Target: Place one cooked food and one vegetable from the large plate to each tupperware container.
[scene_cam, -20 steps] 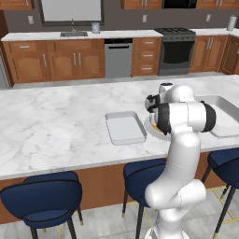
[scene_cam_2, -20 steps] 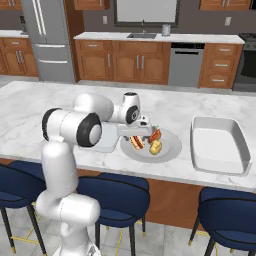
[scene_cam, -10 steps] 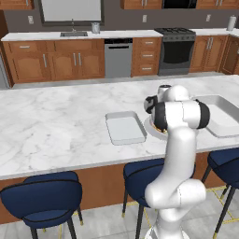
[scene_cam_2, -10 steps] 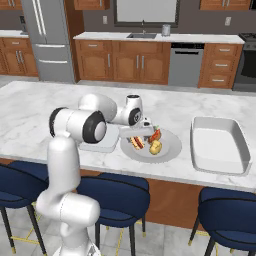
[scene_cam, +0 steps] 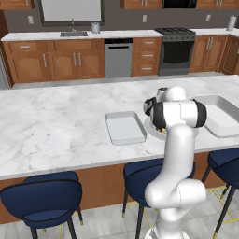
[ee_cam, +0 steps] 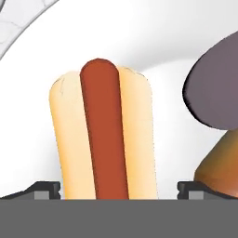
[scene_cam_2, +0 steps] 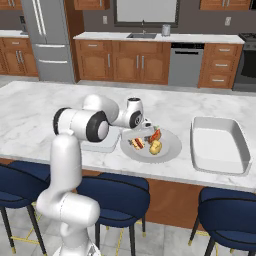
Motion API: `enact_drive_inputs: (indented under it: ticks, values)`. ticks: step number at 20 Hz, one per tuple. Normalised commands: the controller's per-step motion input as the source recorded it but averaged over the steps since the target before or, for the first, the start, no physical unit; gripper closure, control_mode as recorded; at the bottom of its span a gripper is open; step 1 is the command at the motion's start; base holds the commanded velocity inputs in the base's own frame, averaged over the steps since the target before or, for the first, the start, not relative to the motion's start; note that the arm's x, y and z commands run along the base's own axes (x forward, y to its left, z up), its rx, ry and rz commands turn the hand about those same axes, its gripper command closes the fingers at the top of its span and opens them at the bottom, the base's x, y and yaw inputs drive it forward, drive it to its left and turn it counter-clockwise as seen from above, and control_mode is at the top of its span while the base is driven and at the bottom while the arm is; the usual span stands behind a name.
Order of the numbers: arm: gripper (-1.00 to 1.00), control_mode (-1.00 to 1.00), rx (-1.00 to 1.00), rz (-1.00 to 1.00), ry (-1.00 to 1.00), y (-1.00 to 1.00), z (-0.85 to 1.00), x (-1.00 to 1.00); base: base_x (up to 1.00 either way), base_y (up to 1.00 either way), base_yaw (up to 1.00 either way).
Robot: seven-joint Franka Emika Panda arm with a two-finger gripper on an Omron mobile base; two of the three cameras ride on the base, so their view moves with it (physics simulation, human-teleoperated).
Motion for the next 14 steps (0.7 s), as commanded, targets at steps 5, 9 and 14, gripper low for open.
enact_drive_inputs:
  ticks: [5,9,14]
  values:
    - [-1.0,-1.0,0.0,0.09,0.0,-0.03,-0.22,0.2,0.0,0.0,0.0]
    - [-1.0,-1.0,0.0,0.07,0.0,-0.04,-0.13,0.05,0.0,0.0,0.0]
    - [-1.0,-1.0,0.0,0.01,0.0,0.0,-0.11,0.0,0.0,0.0,0.0]
